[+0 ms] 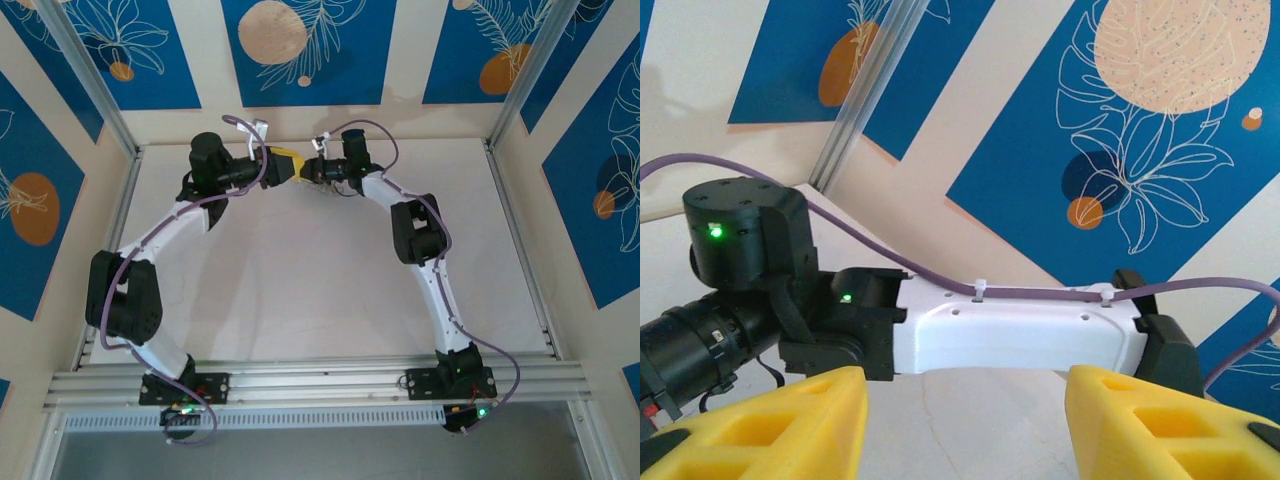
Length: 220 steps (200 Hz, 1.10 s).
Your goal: Put the keys on the keyring
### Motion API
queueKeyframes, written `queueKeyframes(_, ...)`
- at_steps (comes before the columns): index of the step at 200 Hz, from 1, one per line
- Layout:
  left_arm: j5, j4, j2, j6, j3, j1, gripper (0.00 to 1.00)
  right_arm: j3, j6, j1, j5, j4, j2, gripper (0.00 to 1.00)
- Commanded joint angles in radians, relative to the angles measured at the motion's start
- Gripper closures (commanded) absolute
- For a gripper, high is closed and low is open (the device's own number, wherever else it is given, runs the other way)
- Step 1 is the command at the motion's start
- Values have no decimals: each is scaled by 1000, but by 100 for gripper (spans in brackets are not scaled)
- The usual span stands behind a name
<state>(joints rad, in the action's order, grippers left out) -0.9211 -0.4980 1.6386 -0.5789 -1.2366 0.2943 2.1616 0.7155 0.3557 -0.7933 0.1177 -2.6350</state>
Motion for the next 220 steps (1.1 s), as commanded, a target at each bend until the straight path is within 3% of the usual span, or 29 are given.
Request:
queueKeyframes(1,7,-49,-22,-13,9,-8,46,54,27,14,-31,-46,-42,100)
queueKeyframes(58,10,-57,-18,-17,14,-8,46,82,28,50,-35,-68,-78,100)
queueKeyframes(69,10,-60,-16,-21,15,-8,46,82,31,61,-36,-69,-83,90)
queueKeyframes(88,8,-66,-15,-23,17,-9,46,83,48,84,-54,-51,-81,61)
queueKeyframes(116,10,-82,-16,-36,17,-8,46,79,52,120,-76,-29,-43,48)
queueKeyframes(167,28,-103,-41,-53,35,-8,46,-33,35,135,-81,18,75,44)
queueKeyframes(205,65,-47,-88,-15,39,-9,46,-255,33,98,-56,113,220,43)
queueKeyframes(220,97,6,-115,22,38,-11,40,-366,33,71,-46,157,297,42)
